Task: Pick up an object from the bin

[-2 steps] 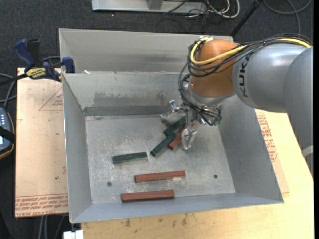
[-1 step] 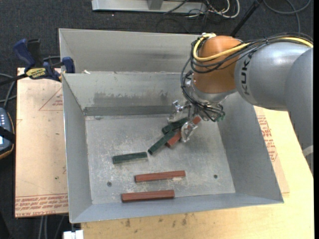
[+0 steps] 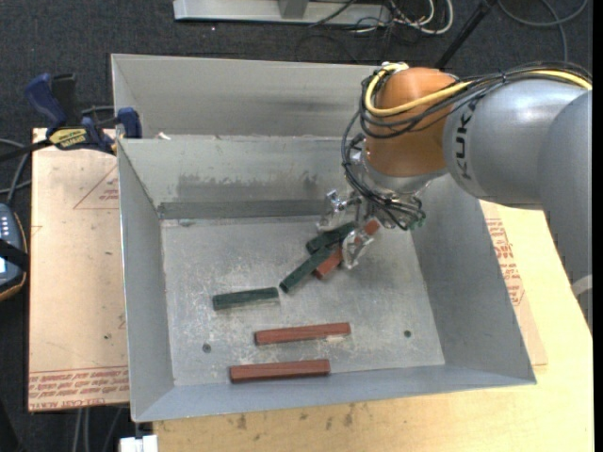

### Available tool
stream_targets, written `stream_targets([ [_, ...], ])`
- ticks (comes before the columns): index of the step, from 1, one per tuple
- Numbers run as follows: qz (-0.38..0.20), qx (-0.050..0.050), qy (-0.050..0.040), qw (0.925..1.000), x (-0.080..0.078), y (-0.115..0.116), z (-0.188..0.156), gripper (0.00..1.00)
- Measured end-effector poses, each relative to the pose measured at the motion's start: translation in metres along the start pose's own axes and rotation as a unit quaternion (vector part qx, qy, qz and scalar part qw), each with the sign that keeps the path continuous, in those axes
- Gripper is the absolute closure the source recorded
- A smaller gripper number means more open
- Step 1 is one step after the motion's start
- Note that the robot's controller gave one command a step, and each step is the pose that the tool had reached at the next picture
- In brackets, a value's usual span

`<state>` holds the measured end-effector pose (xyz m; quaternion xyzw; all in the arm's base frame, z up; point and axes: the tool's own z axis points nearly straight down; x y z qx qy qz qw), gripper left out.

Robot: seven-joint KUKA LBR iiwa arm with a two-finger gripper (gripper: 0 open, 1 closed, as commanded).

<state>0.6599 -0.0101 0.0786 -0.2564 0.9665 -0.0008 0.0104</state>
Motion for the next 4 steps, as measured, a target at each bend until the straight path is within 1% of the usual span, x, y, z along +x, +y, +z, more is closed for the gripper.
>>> stream_targets([
  [1,0.001,-0.001,0.0050,1.0000,-0.004,-0.001,-0.064,1.00],
  [2,0.001,-0.003,0.0068,1.0000,-0.003,-0.001,-0.096,1.00],
  [3,0.002,-0.004,0.0089,0.9999,-0.004,-0.001,-0.075,1.00],
  [4,0.002,-0.002,0.0059,1.0000,-0.006,-0.001,-0.121,1.00],
])
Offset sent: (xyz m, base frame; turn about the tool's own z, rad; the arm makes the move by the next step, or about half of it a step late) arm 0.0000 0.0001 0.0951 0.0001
